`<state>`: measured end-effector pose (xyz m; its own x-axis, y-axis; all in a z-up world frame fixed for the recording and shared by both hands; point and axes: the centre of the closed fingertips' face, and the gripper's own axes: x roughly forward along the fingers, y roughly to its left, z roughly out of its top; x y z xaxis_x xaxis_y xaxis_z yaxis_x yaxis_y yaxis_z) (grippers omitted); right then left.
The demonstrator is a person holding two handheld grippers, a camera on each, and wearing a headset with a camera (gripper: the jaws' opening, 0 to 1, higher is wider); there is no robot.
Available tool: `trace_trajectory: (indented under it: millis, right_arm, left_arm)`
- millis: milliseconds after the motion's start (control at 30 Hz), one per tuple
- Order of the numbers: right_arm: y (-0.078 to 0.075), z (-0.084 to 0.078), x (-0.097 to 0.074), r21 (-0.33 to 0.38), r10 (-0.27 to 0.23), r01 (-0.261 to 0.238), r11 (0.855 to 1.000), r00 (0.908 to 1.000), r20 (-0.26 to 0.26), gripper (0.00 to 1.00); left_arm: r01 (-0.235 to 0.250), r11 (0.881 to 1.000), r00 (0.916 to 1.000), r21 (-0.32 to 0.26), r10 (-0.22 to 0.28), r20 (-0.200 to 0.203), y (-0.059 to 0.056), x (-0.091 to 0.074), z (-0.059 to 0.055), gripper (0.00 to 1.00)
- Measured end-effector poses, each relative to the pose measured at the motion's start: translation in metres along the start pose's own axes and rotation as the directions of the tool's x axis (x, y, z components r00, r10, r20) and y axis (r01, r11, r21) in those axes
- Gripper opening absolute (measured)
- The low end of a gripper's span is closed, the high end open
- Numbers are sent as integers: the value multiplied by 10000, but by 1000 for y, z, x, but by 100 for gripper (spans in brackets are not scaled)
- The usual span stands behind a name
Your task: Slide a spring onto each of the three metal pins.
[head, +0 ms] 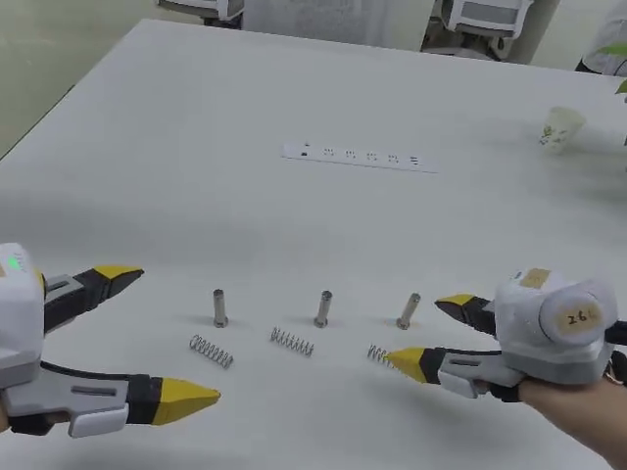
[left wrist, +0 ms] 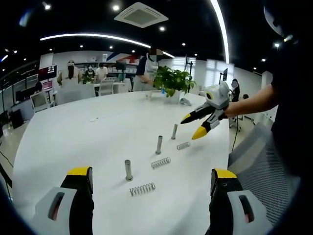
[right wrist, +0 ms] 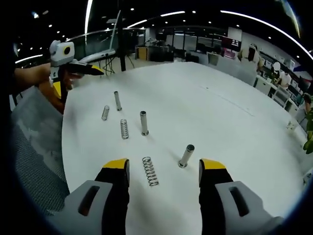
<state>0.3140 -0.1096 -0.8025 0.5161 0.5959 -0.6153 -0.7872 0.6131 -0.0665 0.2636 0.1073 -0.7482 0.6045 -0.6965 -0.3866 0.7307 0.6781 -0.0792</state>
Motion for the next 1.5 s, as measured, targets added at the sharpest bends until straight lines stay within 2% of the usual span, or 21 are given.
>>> trace_trajectory:
  millis: [233, 467, 833, 1033, 1500]
  right_arm:
    - [7, -3, -5, -516, 190, -180, 9985, 9996, 195, 62]
    - [10, -7, -8, -542, 276, -267, 9982, 9995, 165, 67]
    - [20, -11, -13, -938, 574, -575, 9939, 9983, -45, 66]
    - [21, -13, -14, -827, 679, -685, 9942, 9976, -98, 63]
    - [26, -11, -7, -905, 1081, -1114, 9896, 9933, -409, 54]
  left_arm:
    - [52, 10000, 10000, -31, -52, -39, -1, 0, -2, 98]
    - [54, 10000, 10000, -32, -54, -31, -1, 0, -2, 98]
    - [33, 10000, 10000, -33, -33, -69, 2, -2, -3, 98]
    - [49, 10000, 9999, 21, -49, -114, 1, -1, -3, 98]
    - [60, 10000, 9999, 42, -60, -146, 0, -3, -3, 98]
